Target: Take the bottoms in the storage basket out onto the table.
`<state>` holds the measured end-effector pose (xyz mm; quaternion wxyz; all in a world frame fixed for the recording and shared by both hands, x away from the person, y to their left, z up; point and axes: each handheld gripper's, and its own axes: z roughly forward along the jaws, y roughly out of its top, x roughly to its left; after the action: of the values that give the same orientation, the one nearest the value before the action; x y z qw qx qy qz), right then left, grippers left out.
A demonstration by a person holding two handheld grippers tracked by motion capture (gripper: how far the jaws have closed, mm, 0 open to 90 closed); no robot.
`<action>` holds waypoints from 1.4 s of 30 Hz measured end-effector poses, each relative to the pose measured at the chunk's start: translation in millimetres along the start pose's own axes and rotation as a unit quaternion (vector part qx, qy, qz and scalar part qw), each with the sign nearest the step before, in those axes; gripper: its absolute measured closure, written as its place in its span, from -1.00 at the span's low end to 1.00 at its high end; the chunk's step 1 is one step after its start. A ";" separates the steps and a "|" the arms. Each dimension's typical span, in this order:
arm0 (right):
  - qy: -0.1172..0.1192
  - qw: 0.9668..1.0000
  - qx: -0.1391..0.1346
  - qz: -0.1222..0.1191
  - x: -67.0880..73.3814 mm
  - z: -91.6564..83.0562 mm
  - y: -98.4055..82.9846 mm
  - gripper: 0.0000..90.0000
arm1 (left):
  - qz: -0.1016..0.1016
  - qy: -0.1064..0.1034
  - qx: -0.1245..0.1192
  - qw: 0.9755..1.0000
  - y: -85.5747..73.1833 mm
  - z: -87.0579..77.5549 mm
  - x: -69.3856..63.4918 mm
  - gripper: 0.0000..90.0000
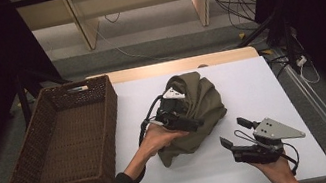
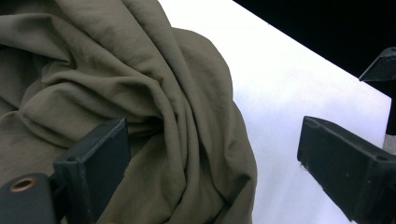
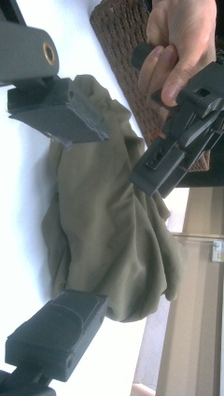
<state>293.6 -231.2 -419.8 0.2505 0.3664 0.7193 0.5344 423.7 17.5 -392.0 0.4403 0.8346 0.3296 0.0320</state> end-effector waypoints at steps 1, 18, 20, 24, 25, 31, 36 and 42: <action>0.000 1.000 0.000 0.000 0.1 -0.1 0.0 -0.58 | 0.000 0.000 -0.002 1.000 -0.4 -0.5 0.3 -0.79; 0.000 1.000 0.000 0.000 0.3 -0.2 0.1 -0.58 | 0.006 0.005 -0.042 0.999 -4.3 -13.5 2.2 -0.79; 0.000 1.000 0.000 -0.001 0.3 -0.3 0.1 -0.58 | 0.007 0.008 -0.049 0.999 -4.9 -14.7 2.3 -0.79; 0.000 1.000 0.000 -0.001 0.3 -0.3 0.1 -0.58 | 0.009 0.011 -0.058 0.998 -5.5 -17.3 3.0 -0.79; 0.000 1.000 0.000 -0.001 0.3 -0.3 0.1 -0.59 | 0.009 0.012 -0.060 0.998 -5.7 -18.0 3.2 -0.79; 0.000 1.000 0.000 -0.001 0.4 -0.3 0.2 -0.59 | 0.012 0.014 -0.069 0.997 -7.4 -22.0 3.7 -0.79; 0.001 1.000 0.000 -0.001 0.4 -0.4 0.2 -0.58 | 0.017 0.017 -0.079 0.997 -8.9 -25.9 4.1 -0.79; 0.001 1.000 0.000 0.000 0.5 -0.4 0.2 -0.59 | 0.019 0.013 -0.097 0.995 -10.3 -29.4 4.6 -0.79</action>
<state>293.0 -231.0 -419.5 0.2502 0.3659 0.7196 0.5345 411.8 45.2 -383.0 0.5138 0.7938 0.3146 0.0826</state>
